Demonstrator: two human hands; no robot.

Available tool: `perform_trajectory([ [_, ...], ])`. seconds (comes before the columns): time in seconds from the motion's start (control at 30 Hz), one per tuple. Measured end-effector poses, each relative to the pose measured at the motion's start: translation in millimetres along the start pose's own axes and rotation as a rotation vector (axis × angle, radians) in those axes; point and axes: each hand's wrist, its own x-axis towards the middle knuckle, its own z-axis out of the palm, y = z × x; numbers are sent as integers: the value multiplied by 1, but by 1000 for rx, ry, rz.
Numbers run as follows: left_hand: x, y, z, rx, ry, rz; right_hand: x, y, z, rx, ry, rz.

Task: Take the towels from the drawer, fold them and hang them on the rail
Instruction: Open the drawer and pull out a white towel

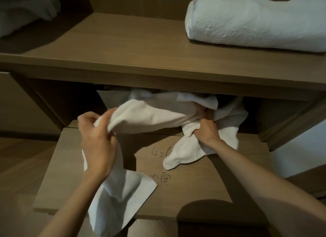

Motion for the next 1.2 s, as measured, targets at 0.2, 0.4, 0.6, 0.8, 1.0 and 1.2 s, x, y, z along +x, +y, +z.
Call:
perform_trajectory([
  [0.2, -4, 22, 39, 328, -430, 220, -15, 1, 1, -14, 19, -144],
  [0.4, 4, 35, 84, 448, -495, 303, -23, 6, -4, 60, 64, -193],
  [0.6, 9, 26, 46, 129, -359, 294, -16, 1, -21, 213, 102, -225],
  [0.8, 1, 30, -2, -235, 23, 2, -8, -6, -17, 35, -18, -114],
  [1.0, -2, 17, -21, -219, 279, -105, -13, -23, -13, -85, -132, -38],
  [1.2, -14, -17, -19, 179, 50, -46, -47, -44, -8, -204, -99, -336],
])
